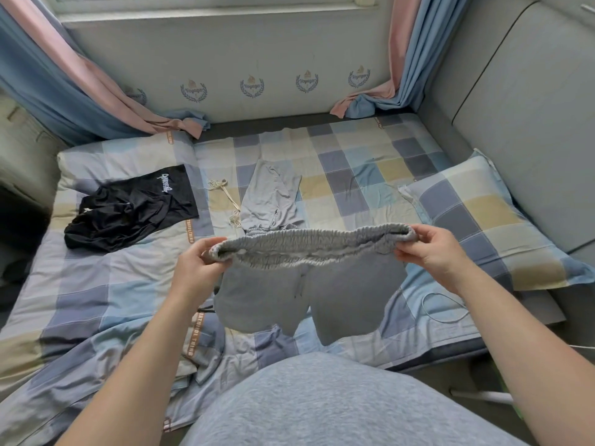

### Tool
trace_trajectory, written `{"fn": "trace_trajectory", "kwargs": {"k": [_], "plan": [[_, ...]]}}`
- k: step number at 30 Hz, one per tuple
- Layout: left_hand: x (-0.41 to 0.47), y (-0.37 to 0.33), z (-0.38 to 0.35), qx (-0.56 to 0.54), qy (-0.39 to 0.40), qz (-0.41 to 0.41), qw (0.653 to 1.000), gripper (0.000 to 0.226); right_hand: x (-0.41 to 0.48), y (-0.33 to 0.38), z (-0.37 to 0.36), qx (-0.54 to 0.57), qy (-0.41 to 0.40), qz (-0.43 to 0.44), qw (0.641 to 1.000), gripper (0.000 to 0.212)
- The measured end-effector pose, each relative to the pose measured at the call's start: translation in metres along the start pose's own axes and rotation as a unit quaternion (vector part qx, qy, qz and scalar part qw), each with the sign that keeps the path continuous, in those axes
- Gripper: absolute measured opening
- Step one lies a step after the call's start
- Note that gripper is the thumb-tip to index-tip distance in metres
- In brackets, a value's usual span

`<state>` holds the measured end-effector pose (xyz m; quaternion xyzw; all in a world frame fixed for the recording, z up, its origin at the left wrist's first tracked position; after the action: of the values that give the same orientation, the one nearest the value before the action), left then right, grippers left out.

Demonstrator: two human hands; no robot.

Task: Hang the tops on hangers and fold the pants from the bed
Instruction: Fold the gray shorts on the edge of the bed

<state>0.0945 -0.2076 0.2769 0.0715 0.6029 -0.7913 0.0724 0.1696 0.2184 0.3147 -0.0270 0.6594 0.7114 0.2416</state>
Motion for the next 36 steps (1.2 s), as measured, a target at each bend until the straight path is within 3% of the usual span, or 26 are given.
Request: {"fn": "trace_trajectory", "kwargs": {"k": [3, 5, 7, 10, 13, 15, 18, 21, 29, 34, 36], "plan": [[-0.002, -0.01, 0.007, 0.09, -0.051, -0.07, 0.992, 0.003, 0.003, 0.011, 0.004, -0.176, -0.056, 0.087, 0.979, 0.015], [-0.004, -0.015, 0.011, 0.15, -0.083, -0.098, 0.98, 0.013, 0.003, 0.016, 0.006, -0.279, -0.096, 0.135, 0.946, 0.009], [-0.005, -0.017, 0.014, 0.176, -0.101, -0.106, 0.973, 0.017, 0.003, 0.018, 0.007, -0.302, -0.102, 0.164, 0.934, 0.009], [-0.003, -0.014, 0.011, 0.083, -0.063, -0.069, 0.992, 0.031, 0.001, 0.014, 0.007, -0.271, -0.078, 0.155, 0.947, 0.018], [0.0, -0.013, 0.005, 0.04, -0.058, -0.014, 0.997, 0.039, 0.003, 0.012, 0.009, -0.264, -0.104, 0.125, 0.951, 0.035], [0.005, -0.001, 0.0, 0.025, -0.078, 0.082, 0.993, 0.035, 0.006, 0.007, 0.007, -0.233, -0.125, 0.079, 0.961, 0.036], [-0.004, 0.02, -0.023, -0.132, -0.059, 0.285, 0.947, 0.041, 0.007, -0.01, -0.003, -0.098, -0.124, -0.023, 0.987, 0.018], [-0.014, 0.014, -0.048, -0.271, -0.03, 0.336, 0.902, 0.033, -0.003, -0.016, -0.024, 0.025, -0.09, -0.102, 0.99, 0.011], [-0.038, -0.055, -0.089, -0.181, 0.088, 0.139, 0.97, 0.017, -0.049, 0.035, -0.091, 0.012, 0.105, -0.016, 0.994, 0.009], [-0.067, -0.1, -0.113, -0.195, 0.2, 0.044, 0.959, 0.014, -0.073, 0.062, -0.119, -0.015, 0.172, 0.069, 0.982, 0.009], [-0.075, -0.108, -0.116, -0.206, 0.239, 0.029, 0.949, 0.035, -0.078, 0.071, -0.123, -0.051, 0.175, 0.121, 0.976, 0.015]]}}
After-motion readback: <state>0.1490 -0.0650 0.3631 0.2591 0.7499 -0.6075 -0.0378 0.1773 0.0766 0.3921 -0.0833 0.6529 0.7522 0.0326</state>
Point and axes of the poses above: each hand's wrist, its own x-axis towards the middle knuckle, its own z-axis out of the back of the hand, y = z × x, the point moved 7 cm from there along x, towards the middle knuckle, and after that the axes turned 1 degree about -x, right-handed, at the moved point
